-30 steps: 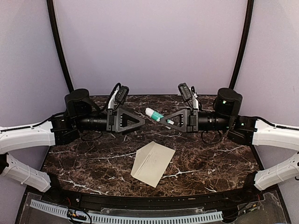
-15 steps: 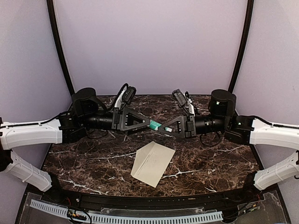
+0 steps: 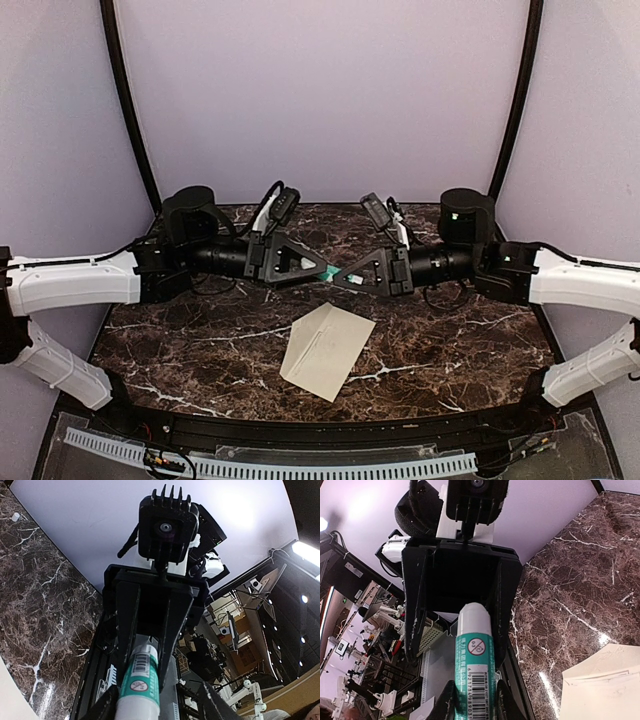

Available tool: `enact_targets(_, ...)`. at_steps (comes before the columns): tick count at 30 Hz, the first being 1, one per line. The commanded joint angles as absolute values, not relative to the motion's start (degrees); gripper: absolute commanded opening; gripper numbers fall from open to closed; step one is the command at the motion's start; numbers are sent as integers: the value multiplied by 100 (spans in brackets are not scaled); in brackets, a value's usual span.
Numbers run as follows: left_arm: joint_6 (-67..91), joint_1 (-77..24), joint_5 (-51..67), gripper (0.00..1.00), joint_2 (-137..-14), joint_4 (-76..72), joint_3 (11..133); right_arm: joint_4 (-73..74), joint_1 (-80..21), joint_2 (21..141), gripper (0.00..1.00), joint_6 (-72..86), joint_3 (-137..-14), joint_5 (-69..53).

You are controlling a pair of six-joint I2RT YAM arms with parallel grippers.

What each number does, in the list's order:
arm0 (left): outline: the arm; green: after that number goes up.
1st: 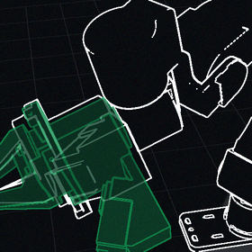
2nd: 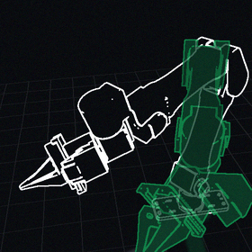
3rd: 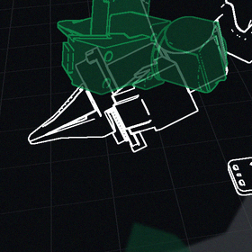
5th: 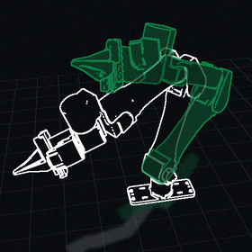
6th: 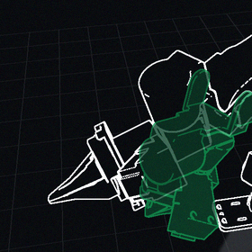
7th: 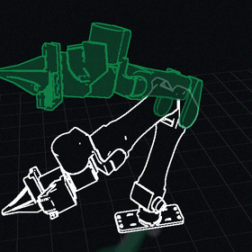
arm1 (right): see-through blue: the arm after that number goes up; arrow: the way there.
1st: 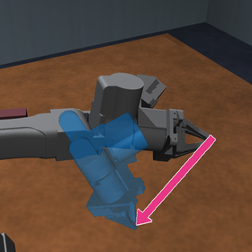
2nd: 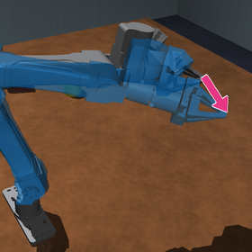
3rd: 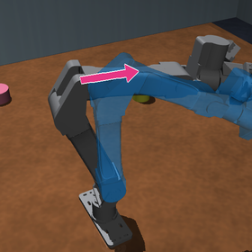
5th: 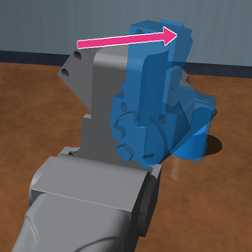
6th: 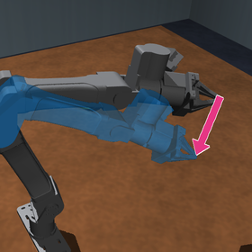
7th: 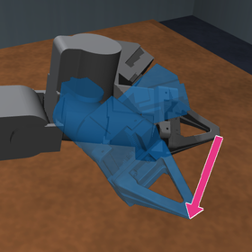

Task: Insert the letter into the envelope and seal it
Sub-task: Paint the envelope at the center of the board.

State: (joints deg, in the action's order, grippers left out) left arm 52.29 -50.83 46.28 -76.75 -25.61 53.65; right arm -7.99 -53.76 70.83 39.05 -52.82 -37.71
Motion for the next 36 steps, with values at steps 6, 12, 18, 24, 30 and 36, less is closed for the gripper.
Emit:
enact_targets(6,5250,-5071,4793,44,-7671,-2644,5444,-793,-5369,7145,4,3779,-5459,-3766)
enact_targets(12,5264,-5071,4783,24,-7691,-2617,5418,-735,-5366,7139,4,3759,-5476,-3731)
enact_targets(18,5265,-5071,4760,4,-7708,-2595,5414,-691,-5368,6998,6,3695,-5439,-3521)
enact_targets(24,5361,-5071,4465,0,-7558,-2928,5214,-1744,-5370,6545,50,4308,-4919,-2962)
enact_targets(30,5586,-5071,4074,0,-7386,-3638,4981,-2676,-5660,6270,70,4901,-4329,-2055)
enact_targets(36,5671,-5071,4048,0,-7425,-3838,4967,-2998,-5975,6473,72,5123,-4310,-1738)
